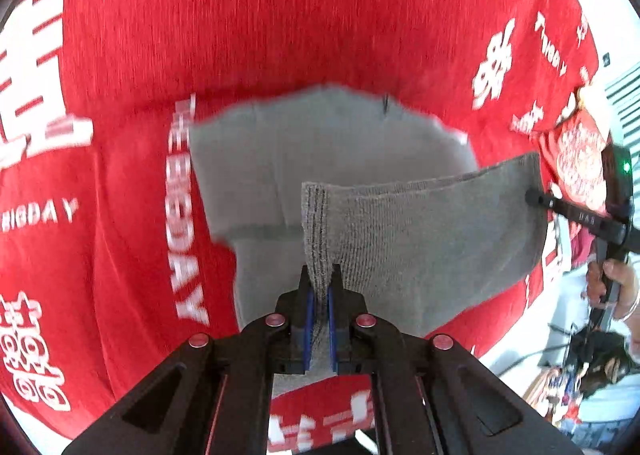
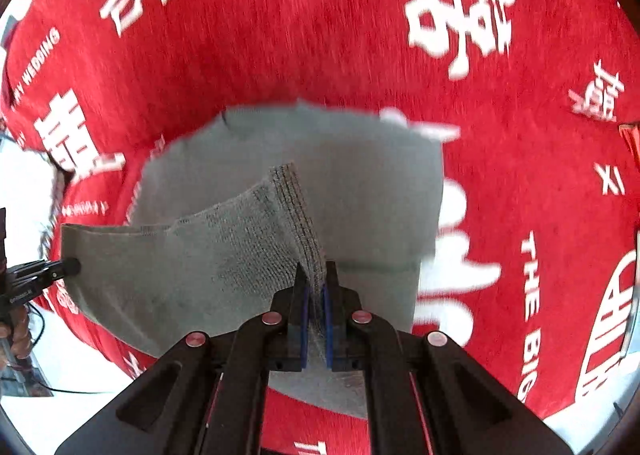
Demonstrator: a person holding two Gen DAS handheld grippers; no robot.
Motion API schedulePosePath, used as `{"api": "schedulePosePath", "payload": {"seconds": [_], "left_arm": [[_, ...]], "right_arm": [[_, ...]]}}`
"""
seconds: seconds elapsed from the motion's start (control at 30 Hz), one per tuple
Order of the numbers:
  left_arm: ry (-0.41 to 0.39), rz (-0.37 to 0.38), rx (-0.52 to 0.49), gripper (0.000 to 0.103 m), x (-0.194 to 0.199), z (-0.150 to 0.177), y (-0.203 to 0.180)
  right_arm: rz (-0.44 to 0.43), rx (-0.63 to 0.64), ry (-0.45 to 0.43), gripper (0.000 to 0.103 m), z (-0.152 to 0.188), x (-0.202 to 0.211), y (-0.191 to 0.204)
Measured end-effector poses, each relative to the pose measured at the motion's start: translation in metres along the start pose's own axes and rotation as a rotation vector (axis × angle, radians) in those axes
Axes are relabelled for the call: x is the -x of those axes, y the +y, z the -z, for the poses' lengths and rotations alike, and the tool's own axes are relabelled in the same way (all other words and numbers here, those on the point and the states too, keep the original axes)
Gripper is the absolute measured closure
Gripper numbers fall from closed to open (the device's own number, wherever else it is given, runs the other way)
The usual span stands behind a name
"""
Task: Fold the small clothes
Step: 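Grasp the hem edge with both grippers and fold it over the body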
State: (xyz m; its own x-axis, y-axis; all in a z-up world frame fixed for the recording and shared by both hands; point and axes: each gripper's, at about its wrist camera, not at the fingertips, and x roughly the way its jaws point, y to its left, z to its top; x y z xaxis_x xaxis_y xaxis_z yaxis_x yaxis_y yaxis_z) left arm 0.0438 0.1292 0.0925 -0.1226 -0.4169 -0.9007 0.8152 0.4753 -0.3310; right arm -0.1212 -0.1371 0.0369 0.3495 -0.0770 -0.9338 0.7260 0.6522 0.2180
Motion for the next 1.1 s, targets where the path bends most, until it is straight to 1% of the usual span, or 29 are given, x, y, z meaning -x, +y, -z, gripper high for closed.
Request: {"api": "schedulePosePath", "payload": {"seconds": [0.07,0.17,0.2,0.27,0.33,0.47,0.5,0.57,0.67,0.73,0.77,0.8,0.83,0.87,0.9,0.93,1.0,1.03,1.07,1.1], "left_arm": [[-0.046,-0.010,0.002,0.097,0.002,-0.026,0.002],[-0.084,-0.050,-0.002,0.097,-0.008,-0.054,0.003],[-0.096,-0.067,0.006,0.097,-0.018,-0.069,0.006],[-0.103,-0.100,0.012,0.097,-0.035,-0.086,0.010],[-0.087,-0.145,0.023,0.097,-0.063,-0.105,0.018],[-0.018,-0.239,0.051,0.097,-0.130,-0.127,0.030],[-0.009,-0.253,0.052,0.097,-0.139,-0.126,0.031],[0.024,-0.284,0.072,0.097,-0.168,-0.128,0.038],[0.049,-0.319,0.099,0.097,-0.193,-0.127,0.046],[0.029,-0.330,0.104,0.096,-0.196,-0.128,0.048],[0.024,-0.348,0.106,0.087,-0.197,-0.130,0.049],[0.022,-0.377,0.108,0.070,-0.197,-0.133,0.050],[0.020,-0.412,0.115,0.059,-0.196,-0.135,0.052],[0.020,-0.450,0.127,0.036,-0.195,-0.136,0.056],[0.015,-0.491,0.150,0.032,-0.191,-0.137,0.062],[0.014,-0.494,0.163,0.032,-0.188,-0.138,0.067],[0.029,-0.485,0.198,0.032,-0.179,-0.137,0.078],[0.033,-0.489,0.203,0.032,-0.172,-0.135,0.082],[0.035,-0.495,0.201,0.032,-0.167,-0.133,0.083],[0.041,-0.502,0.192,0.032,-0.158,-0.130,0.083]], "right_arm": [[-0.005,0.014,-0.036,0.097,-0.022,0.006,-0.001],[-0.007,0.025,-0.066,0.097,-0.054,-0.002,-0.001],[-0.008,0.025,-0.073,0.097,-0.064,-0.007,-0.002],[-0.006,0.023,-0.075,0.097,-0.086,-0.027,-0.006],[0.004,0.015,-0.051,0.097,-0.104,-0.053,-0.013],[0.016,-0.039,0.026,0.097,-0.117,-0.110,-0.031],[0.019,-0.055,0.043,0.097,-0.118,-0.123,-0.035],[0.024,-0.096,0.075,0.097,-0.119,-0.149,-0.046],[0.024,-0.133,0.105,0.097,-0.118,-0.178,-0.057],[0.019,-0.140,0.104,0.097,-0.115,-0.188,-0.060],[0.015,-0.144,0.090,0.097,-0.115,-0.189,-0.061],[0.015,-0.147,0.080,0.097,-0.115,-0.188,-0.061],[0.014,-0.153,0.075,0.097,-0.114,-0.187,-0.062],[0.023,-0.165,0.067,0.096,-0.114,-0.184,-0.064],[0.043,-0.177,0.061,0.088,-0.114,-0.181,-0.067],[0.060,-0.199,0.056,0.081,-0.114,-0.179,-0.071],[0.081,-0.260,0.060,0.079,-0.112,-0.173,-0.085],[0.115,-0.286,0.071,0.079,-0.111,-0.170,-0.091],[0.135,-0.298,0.076,0.079,-0.109,-0.166,-0.096],[0.129,-0.308,0.074,0.079,-0.108,-0.161,-0.099]]}}
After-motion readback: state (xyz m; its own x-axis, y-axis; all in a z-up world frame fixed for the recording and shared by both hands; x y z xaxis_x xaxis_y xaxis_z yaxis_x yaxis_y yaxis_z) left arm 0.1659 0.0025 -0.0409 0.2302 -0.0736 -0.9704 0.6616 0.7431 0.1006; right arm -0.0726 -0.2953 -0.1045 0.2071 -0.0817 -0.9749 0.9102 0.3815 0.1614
